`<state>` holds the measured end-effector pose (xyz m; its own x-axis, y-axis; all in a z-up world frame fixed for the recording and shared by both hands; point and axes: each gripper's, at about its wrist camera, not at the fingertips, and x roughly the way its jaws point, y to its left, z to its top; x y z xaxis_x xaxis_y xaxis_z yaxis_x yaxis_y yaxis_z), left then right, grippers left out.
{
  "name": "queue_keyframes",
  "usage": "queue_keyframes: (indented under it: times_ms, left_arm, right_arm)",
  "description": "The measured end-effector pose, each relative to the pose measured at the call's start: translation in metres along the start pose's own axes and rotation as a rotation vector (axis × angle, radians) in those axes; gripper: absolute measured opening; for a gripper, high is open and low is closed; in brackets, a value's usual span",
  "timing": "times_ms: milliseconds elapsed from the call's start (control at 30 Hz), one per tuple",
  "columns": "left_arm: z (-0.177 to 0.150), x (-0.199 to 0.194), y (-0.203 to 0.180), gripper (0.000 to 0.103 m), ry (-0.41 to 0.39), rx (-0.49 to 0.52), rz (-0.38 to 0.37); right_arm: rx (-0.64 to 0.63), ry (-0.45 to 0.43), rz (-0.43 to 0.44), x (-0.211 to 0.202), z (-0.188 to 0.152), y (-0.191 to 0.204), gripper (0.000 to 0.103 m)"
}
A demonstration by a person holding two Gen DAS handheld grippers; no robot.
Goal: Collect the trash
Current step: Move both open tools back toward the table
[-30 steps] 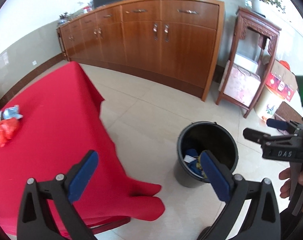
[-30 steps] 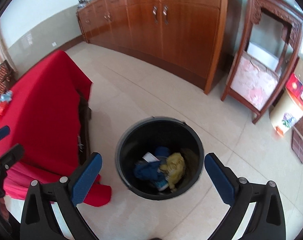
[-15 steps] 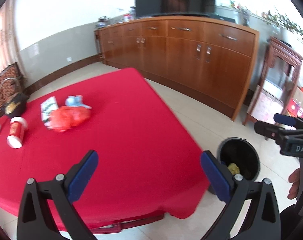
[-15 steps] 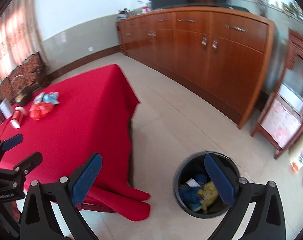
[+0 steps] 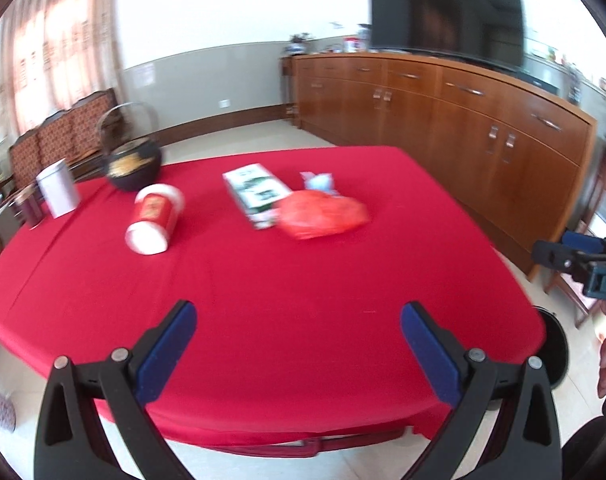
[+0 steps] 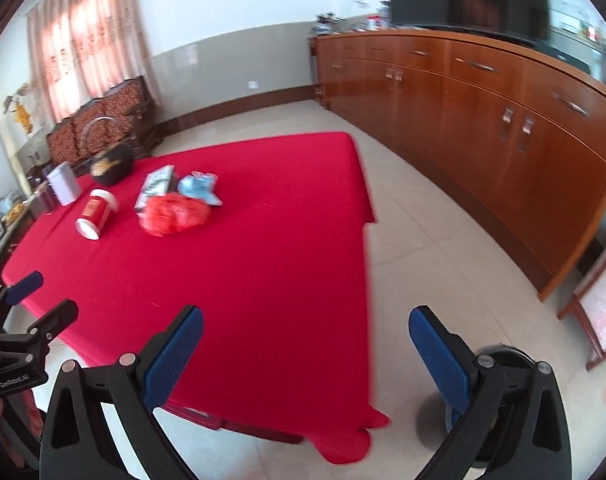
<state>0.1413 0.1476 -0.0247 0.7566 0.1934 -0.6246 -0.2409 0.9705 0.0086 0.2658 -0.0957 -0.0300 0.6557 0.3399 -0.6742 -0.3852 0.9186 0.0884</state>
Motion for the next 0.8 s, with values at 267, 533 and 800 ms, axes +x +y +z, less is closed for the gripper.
queue_keyframes:
  times_ms: [267, 533, 800]
  left_arm:
    - [-0.003, 0.021, 0.070, 0.102, 0.027, -0.087, 0.094]
    - [0.002, 0.052, 0.108, 0.102, 0.055, -0.107, 0.129]
    - [0.017, 0.087, 0.125, 0.102, 0.078, -0.119, 0.123]
  right_arm:
    - [-0.132, 0.001, 0.071, 0.052, 0.030, 0.086, 0.103]
    - [-0.203, 0.033, 0.091, 0.124, 0.056, 0.159, 0.103]
    - [-0.226, 0.085, 0.046, 0.175, 0.067, 0.181, 0.102]
